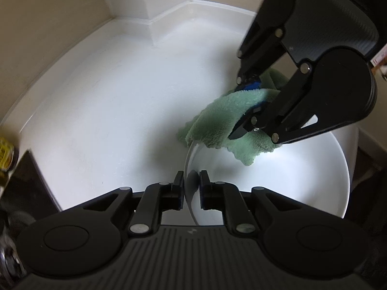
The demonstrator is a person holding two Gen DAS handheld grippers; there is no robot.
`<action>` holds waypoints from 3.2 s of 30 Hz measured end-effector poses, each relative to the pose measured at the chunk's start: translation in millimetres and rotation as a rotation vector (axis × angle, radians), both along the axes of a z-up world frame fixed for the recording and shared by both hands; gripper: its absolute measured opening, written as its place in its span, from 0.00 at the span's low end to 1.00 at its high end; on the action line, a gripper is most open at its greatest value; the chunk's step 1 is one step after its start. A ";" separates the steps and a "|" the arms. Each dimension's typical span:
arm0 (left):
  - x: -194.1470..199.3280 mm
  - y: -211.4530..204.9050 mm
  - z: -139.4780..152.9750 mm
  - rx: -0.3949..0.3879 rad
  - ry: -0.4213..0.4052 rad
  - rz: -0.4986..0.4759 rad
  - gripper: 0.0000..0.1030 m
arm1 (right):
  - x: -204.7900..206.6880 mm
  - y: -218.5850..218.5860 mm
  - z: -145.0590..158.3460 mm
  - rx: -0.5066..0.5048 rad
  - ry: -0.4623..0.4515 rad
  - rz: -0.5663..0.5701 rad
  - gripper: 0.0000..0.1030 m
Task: Clean bowl
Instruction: 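Hold the bowl rim with the left gripper while the right gripper rubs the cloth around the wall, then keep the rim held with the left gripper while the right gripper scrubs the bowl interior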
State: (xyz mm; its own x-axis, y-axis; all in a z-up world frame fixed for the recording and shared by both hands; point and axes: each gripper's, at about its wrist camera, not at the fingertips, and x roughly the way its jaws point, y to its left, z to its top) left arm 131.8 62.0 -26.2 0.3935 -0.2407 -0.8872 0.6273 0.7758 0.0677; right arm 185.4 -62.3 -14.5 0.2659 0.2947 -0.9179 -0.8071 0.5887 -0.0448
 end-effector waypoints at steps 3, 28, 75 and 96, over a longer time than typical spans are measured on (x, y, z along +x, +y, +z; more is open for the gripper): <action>-10.8 7.8 2.8 -0.015 0.000 0.062 0.11 | -0.2 -5.1 -1.2 0.032 0.017 -0.019 0.15; -28.2 22.0 16.7 -0.029 0.009 0.076 0.10 | 4.4 -6.7 0.6 0.024 0.005 0.072 0.16; -15.3 8.5 27.9 0.046 -0.040 -0.073 0.08 | 0.5 9.5 -4.4 -0.039 -0.025 0.144 0.17; -18.6 3.8 20.4 0.038 -0.035 -0.119 0.08 | -4.8 -11.1 -6.3 -0.052 0.028 0.117 0.12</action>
